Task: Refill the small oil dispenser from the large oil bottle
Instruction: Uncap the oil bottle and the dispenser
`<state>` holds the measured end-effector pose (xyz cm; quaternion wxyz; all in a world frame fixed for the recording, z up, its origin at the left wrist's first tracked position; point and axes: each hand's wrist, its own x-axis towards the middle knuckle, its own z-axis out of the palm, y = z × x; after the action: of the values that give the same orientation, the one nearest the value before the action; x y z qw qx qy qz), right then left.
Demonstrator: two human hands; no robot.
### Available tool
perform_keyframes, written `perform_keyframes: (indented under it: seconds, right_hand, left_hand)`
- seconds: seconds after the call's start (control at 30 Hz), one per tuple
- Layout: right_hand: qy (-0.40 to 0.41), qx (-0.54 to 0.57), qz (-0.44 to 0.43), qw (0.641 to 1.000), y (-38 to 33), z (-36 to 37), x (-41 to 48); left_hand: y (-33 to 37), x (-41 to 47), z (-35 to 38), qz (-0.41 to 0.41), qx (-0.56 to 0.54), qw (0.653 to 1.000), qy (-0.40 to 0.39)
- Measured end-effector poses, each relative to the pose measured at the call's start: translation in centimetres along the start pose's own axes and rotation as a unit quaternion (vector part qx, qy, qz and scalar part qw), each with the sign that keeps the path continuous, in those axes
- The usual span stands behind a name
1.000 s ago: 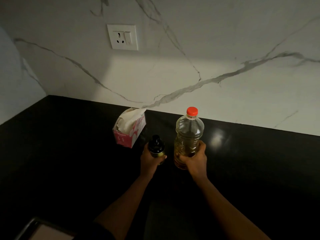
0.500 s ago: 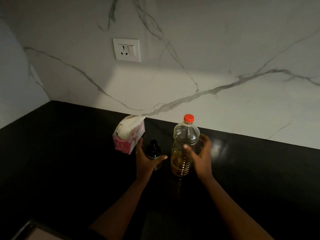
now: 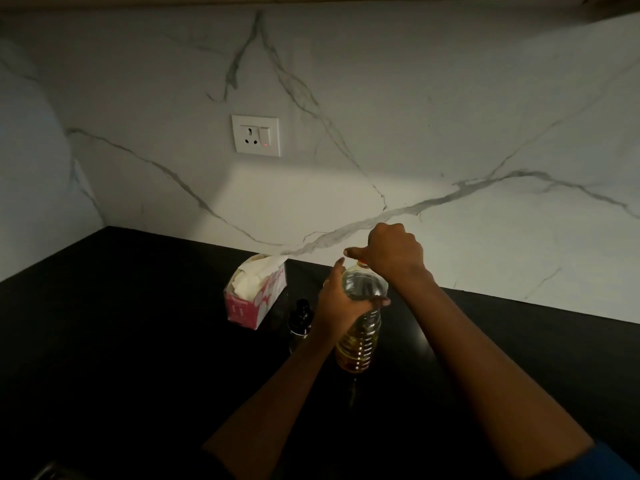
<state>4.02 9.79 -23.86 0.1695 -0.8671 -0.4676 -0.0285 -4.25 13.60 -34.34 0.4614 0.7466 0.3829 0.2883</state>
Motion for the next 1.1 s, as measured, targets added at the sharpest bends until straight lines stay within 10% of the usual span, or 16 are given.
perform_keyframes:
  seconds: [0.43, 0.63, 0.93, 1.1]
  right_hand:
    - [-0.187, 0.02, -0.141, 0.972, 0.3, -2.6, 1.0]
    - [-0.065, -0.028, -0.054, 0.996, -0.1, -1.9, 1.7]
    - [-0.162, -0.016, -0.125, 0.979, -0.2, -2.3, 2.7]
    - [-0.081, -0.073, -0.061, 0.992, 0.3, -1.9, 3.4]
  left_hand:
    - [0.9, -0.7, 0.5, -0.033, -0.009, 0.999, -0.006]
    - [0.9, -0.5, 0.4, -0.037, -0.018, 0.999, -0.014]
    - [0.8, 0.2, 0.6, -0.03, -0.003, 1.0, -0.006]
    - [0.9, 0.9, 1.0, -0.022, -0.003, 1.0, -0.008]
